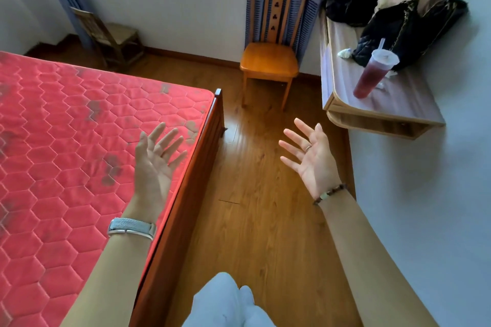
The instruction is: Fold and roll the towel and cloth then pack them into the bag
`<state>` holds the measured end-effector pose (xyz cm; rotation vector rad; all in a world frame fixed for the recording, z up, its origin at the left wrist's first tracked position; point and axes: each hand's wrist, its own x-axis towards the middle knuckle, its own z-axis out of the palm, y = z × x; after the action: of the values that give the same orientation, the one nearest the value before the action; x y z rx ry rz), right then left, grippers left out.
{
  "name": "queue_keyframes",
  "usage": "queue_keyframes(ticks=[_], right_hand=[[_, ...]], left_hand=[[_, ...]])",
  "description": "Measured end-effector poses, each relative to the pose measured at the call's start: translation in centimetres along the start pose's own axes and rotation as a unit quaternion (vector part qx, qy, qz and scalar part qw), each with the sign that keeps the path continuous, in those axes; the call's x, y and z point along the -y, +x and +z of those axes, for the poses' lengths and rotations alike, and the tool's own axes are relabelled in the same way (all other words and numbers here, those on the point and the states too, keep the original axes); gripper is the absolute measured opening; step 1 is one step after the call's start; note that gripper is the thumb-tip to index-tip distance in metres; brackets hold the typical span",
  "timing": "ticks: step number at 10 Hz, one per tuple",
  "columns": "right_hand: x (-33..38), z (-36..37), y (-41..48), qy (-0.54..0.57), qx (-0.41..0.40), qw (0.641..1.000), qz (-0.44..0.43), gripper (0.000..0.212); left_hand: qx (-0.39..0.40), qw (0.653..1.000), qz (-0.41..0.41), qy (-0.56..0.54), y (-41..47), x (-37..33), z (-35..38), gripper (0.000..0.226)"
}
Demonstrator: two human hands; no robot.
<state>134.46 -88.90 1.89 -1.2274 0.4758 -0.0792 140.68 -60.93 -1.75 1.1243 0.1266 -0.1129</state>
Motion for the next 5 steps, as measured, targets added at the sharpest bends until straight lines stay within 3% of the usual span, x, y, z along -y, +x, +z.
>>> queue_keyframes(ticks=[5], right_hand=[[5.5, 1.1, 17.4, -0.004, -0.005, 1.000, -0.003, 0.047]], left_hand=[[0.002, 1.000, 0.008, -0.003, 17.8, 0.3, 6.7, 0.058]])
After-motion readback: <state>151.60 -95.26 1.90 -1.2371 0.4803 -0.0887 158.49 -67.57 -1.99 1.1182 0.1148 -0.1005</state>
